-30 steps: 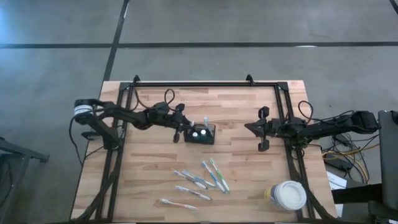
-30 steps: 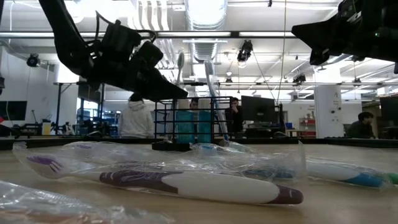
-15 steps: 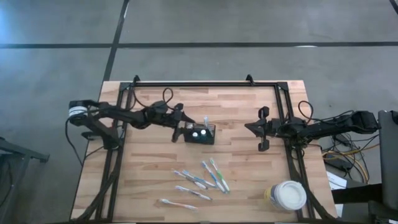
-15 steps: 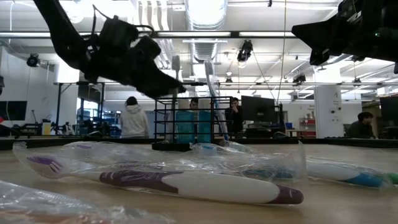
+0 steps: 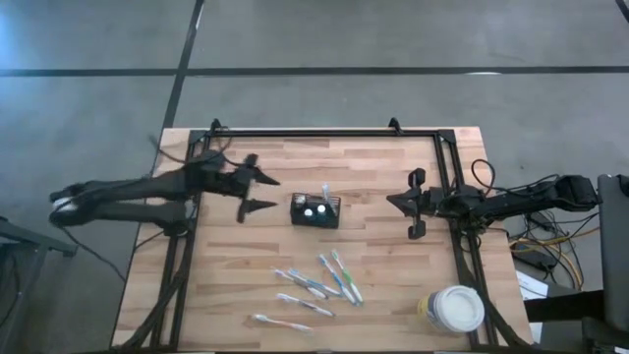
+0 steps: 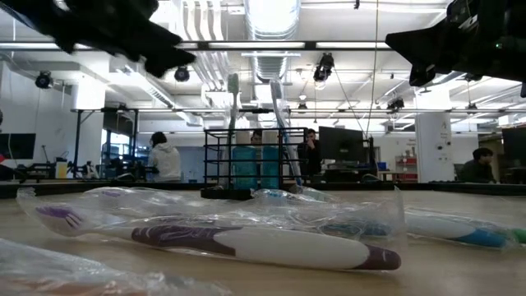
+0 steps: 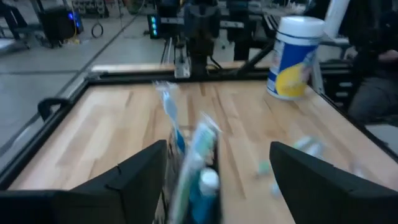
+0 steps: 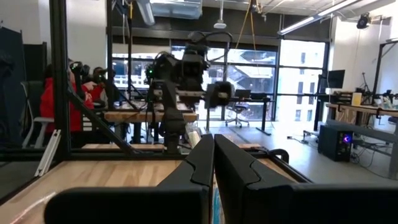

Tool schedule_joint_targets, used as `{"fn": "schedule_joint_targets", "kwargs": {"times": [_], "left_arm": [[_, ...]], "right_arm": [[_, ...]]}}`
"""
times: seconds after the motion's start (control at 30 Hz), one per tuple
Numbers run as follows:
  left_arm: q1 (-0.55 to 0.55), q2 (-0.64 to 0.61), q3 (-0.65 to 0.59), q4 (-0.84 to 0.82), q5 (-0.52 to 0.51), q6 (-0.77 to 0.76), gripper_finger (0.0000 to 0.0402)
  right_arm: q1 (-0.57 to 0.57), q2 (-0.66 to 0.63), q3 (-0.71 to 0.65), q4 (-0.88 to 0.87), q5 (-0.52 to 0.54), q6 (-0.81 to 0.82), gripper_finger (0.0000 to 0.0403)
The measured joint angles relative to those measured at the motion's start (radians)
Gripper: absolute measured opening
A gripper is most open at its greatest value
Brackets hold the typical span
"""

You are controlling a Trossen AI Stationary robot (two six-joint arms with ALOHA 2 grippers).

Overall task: Pick & Place toothbrushing station
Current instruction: Put the right blue toothbrush into the wire organizer

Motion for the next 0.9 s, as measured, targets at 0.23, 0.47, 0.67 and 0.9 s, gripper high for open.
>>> {"fn": "schedule_joint_targets", "kwargs": {"times": [0.23,0.47,0.67,0.9], "left_arm": [[0.0,-0.402,-0.079,-0.248,-0.108,0.005,0.019],[0.0,-0.638,-0.318,0.015,-0.154,-0.108,0.0014],[0.0,-0.739,-0.44,0.066,-0.21,-0.067,0.0005],[0.0,-0.783,-0.497,0.058,-0.212,-0.025,0.0003]], "right_arm": [[0.0,0.001,0.0,-0.005,0.0,0.005,0.0009],[0.0,0.019,0.0,-0.007,0.0,0.011,0.0008],[0.0,0.035,0.0,-0.005,0.0,0.011,0.0008],[0.0,0.048,0.0,-0.007,0.001,0.006,0.0008]]}}
